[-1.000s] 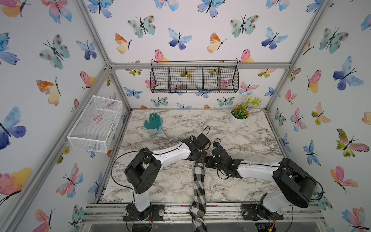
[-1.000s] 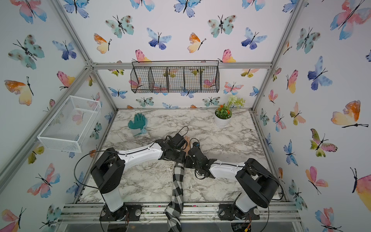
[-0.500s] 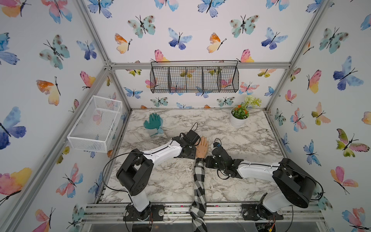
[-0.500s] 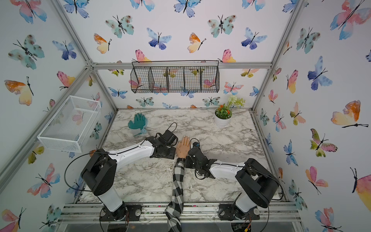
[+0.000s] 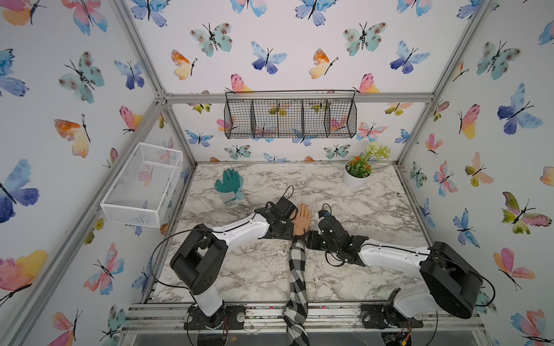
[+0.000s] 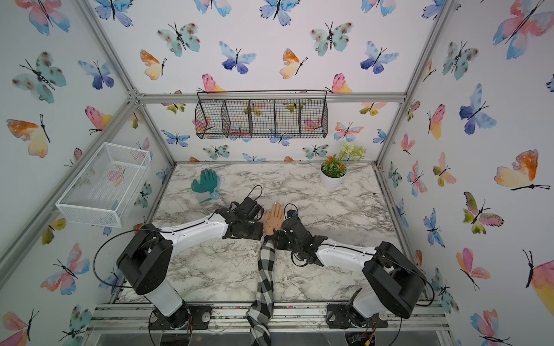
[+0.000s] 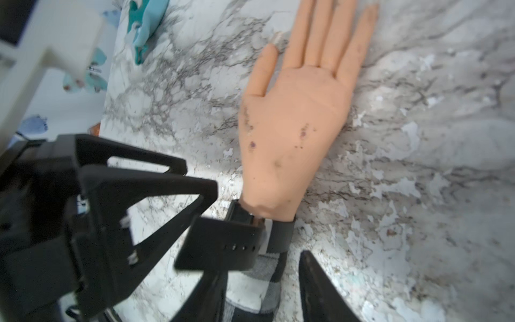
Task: Take off the watch
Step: Untie the watch from the hand.
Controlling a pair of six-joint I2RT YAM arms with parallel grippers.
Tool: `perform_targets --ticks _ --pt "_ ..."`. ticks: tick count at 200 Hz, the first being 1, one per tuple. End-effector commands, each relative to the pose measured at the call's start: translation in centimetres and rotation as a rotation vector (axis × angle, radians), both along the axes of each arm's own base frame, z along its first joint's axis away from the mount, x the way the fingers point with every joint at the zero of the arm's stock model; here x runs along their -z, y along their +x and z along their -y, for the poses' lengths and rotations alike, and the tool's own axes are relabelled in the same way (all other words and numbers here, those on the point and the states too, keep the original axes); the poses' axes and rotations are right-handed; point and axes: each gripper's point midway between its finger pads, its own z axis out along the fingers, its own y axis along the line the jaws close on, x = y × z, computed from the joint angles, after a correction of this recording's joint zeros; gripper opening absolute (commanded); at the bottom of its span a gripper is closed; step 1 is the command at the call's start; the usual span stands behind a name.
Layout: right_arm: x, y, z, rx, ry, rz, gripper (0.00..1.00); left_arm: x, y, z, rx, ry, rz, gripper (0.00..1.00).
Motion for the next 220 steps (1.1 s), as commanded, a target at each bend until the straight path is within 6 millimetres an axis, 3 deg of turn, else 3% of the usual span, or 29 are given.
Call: perform_targets --ticks 1,17,53,109,220 --pt "-2.7 0.0 -0.5 -0.013 0.036 0.031 0.56 -0.5 0.2 0.9 -0.011 -0.081 0.002 0.61" --pt "-3.6 0.1 -0.1 0.008 0.063 0.042 0.64 -0.3 0.2 1.2 -0.006 -0.106 0.001 0.61" --pt "-3.0 -0.1 0.7 0.018 0.145 0.011 0.67 -0.2 0.1 1.5 0.0 -0.149 0.002 0.62" --pt "-1.8 -0.2 0.9 -0.025 0.383 -0.035 0.6 1.2 0.0 1.1 -0.011 -0.173 -0.017 0.62" --pt "0.6 -0.4 -1.0 -0.098 0.423 -0.117 0.54 2.2 -0.2 0.6 -0.016 -0.155 -0.026 0.62"
